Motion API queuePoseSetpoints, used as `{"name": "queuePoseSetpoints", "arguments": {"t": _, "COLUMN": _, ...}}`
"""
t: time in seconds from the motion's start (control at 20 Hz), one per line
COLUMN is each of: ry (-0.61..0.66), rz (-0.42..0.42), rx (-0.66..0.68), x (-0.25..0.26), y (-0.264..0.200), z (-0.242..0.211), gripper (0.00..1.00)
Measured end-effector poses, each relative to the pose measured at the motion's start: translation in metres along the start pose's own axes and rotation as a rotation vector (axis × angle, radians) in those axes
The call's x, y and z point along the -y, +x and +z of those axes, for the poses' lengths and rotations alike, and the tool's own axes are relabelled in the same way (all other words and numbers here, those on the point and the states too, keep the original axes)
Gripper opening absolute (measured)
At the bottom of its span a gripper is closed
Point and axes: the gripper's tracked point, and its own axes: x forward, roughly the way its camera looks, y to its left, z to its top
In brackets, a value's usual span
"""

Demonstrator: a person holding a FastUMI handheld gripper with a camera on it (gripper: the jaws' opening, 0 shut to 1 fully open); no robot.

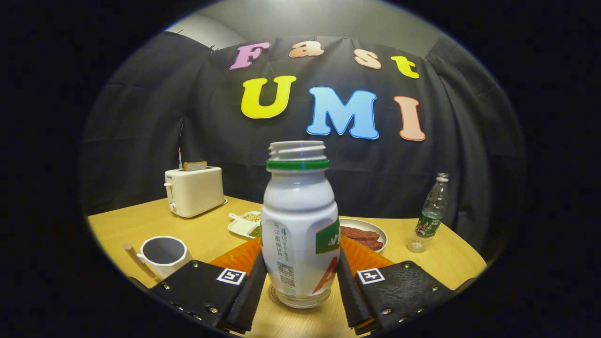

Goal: Take the bottle from table, then pour the juice into the cup, finally place the bottle on the coaster

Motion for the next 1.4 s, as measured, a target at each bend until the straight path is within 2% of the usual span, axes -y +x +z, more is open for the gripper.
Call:
{"name": "queuePoseSetpoints", "arguments": {"t": 0.25, "ry": -0.005, "rz": -0.001, "rx": 0.030, "x": 0.003, "y": 0.005, "z": 0.004, "gripper": 0.72}}
{"name": "queuePoseSetpoints", "arguments": {"t": 0.65, "ry": 0.046, "rz": 0.010, "rx": -0.004, "x": 0.002, "y": 0.018, "z": -0.013, "gripper": 0.72}}
{"name": "queuePoseSetpoints", "arguments": {"t": 1.4, "ry": 0.052, "rz": 0.022, "rx": -0.047, "x": -0.002, "y": 0.037, "z": -0.042, "gripper": 0.72}}
